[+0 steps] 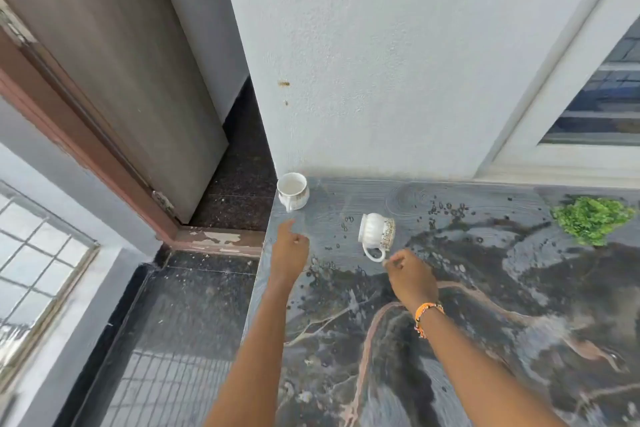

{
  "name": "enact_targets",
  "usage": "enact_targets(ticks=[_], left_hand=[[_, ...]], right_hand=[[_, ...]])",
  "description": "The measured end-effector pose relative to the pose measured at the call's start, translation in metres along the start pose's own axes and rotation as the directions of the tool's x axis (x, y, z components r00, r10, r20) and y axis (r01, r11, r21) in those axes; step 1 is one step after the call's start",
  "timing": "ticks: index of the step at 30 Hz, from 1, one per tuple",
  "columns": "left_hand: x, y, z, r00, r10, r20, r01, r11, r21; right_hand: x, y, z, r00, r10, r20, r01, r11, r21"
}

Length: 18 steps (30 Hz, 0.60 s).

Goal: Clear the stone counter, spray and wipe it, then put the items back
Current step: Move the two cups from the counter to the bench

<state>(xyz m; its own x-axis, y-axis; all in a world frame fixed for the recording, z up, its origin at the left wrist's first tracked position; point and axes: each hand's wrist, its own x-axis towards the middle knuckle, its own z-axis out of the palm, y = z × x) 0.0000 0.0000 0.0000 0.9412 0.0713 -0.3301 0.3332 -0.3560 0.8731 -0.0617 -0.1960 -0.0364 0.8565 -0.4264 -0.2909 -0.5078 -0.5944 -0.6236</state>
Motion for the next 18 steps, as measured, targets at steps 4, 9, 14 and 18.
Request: enact_targets(ticks=[4, 9, 14, 18], left_hand=[[0.035, 0.011, 0.000, 0.998, -0.061, -0.031, 0.055, 0.986, -0.157], [0.062, 0.016, -0.003, 0.998, -0.055, -0.009, 0.053, 0.991, -0.121], [0.075, 0.006, -0.001, 0.999, -0.033, -0.001, 0.033, 0.999, 0.012], [0.062, 0.002, 0.008, 1.000, 0.031, 0.003, -0.031, 0.998, 0.054]], right_hand=[[0.012, -0.008, 0.005, 0.996, 0.075, -0.054, -0.076, 0.997, -0.019], [0.020, -0.013, 0.013, 0.989, 0.131, -0.068, -0.133, 0.990, -0.034], [0.022, -0.016, 0.019, 0.988, 0.145, -0.049, -0.127, 0.955, 0.267], [0.017, -0.028, 0.012, 0.990, 0.134, -0.036, -0.092, 0.829, 0.552]])
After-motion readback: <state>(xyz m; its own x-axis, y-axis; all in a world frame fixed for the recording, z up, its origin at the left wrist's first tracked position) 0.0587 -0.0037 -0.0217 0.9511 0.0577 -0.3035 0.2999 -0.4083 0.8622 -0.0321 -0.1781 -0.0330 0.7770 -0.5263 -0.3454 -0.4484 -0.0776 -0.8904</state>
